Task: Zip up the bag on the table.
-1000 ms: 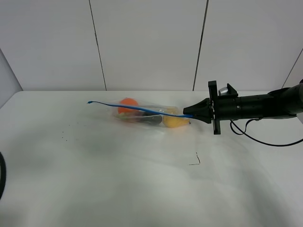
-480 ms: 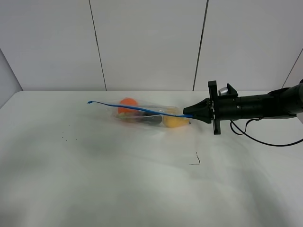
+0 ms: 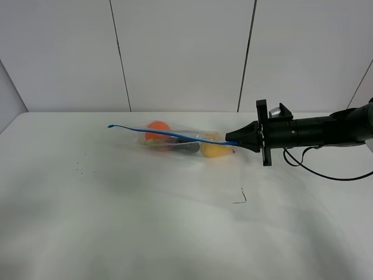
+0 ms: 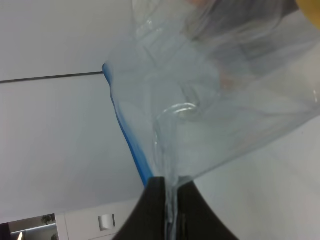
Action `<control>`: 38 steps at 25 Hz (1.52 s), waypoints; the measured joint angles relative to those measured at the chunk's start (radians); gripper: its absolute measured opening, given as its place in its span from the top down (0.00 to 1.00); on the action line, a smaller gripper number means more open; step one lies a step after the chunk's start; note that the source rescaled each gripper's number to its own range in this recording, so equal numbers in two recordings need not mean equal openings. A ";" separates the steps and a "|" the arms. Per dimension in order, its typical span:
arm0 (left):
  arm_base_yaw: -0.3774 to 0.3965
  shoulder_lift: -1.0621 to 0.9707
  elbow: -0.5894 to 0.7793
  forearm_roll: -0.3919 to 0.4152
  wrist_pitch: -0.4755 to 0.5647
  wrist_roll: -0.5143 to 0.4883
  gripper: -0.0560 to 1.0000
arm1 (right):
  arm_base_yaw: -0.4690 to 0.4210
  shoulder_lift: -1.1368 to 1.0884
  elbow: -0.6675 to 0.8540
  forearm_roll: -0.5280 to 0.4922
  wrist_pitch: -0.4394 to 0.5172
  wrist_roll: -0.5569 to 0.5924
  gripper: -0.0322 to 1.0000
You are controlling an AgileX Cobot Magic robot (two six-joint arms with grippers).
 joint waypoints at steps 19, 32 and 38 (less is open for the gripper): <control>0.000 0.000 0.000 0.000 -0.003 0.000 0.07 | 0.000 0.000 -0.201 -0.458 0.003 0.255 0.00; 0.000 0.000 0.000 0.000 -0.003 0.000 0.07 | 0.005 0.000 -0.654 -1.304 -0.001 0.702 0.00; 0.000 0.000 0.000 0.000 -0.003 0.000 0.07 | -0.024 0.000 -0.658 -1.333 0.001 0.705 0.00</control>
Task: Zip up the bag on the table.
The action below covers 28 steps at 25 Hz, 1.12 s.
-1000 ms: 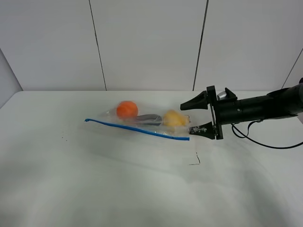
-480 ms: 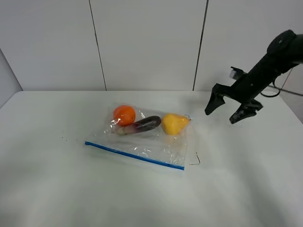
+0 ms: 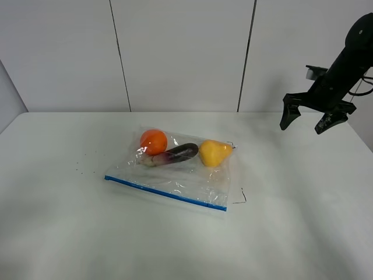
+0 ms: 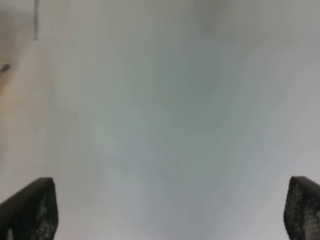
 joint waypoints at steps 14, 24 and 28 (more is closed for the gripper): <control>0.000 0.000 0.000 0.000 0.000 0.000 0.07 | 0.027 -0.301 0.436 -0.086 0.000 0.000 0.00; 0.000 0.000 0.000 0.000 0.000 0.000 0.07 | 0.027 -0.686 0.898 -0.116 -0.023 0.000 0.00; 0.000 0.000 0.000 0.000 0.000 0.000 0.07 | 0.027 -0.846 0.998 -0.128 -0.076 0.004 0.00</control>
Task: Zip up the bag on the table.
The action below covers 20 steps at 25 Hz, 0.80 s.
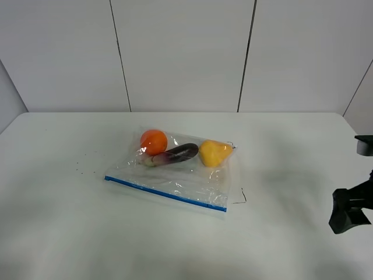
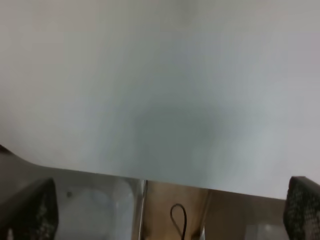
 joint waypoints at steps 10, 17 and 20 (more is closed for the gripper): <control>0.000 0.000 0.000 0.000 0.000 0.000 0.07 | 0.000 -0.427 0.214 -0.034 -0.085 0.030 0.00; 0.000 0.000 0.000 0.000 0.000 0.000 0.07 | 0.000 -0.684 0.227 -0.049 -0.107 0.042 0.00; 0.000 0.000 0.000 0.000 0.000 0.000 0.07 | 0.000 -0.724 0.227 -0.051 -0.108 0.044 0.00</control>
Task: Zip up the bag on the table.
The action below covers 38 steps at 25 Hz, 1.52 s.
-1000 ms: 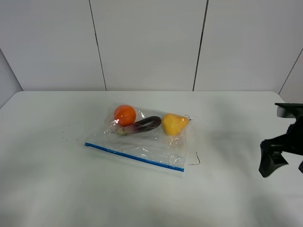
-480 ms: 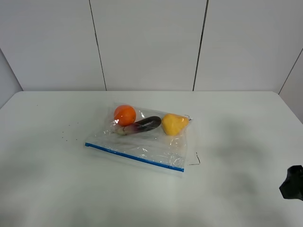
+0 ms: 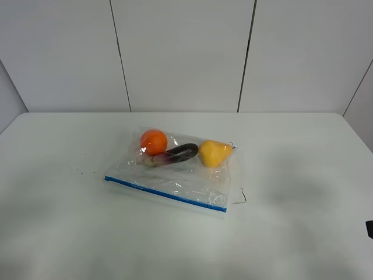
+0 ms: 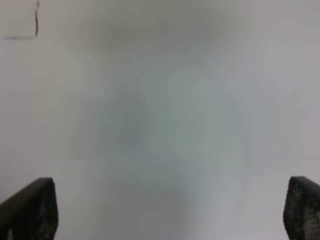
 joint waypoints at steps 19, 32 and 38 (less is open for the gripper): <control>0.000 0.000 0.000 0.000 0.000 0.000 0.07 | 0.067 -0.006 0.000 -0.016 0.000 0.026 0.00; 0.000 0.000 0.000 0.000 0.000 0.000 0.07 | 0.070 -0.120 0.004 -0.017 0.000 0.027 0.00; 0.000 0.000 0.000 0.000 0.000 0.000 0.07 | 0.070 -0.397 0.005 -0.017 0.000 0.027 0.00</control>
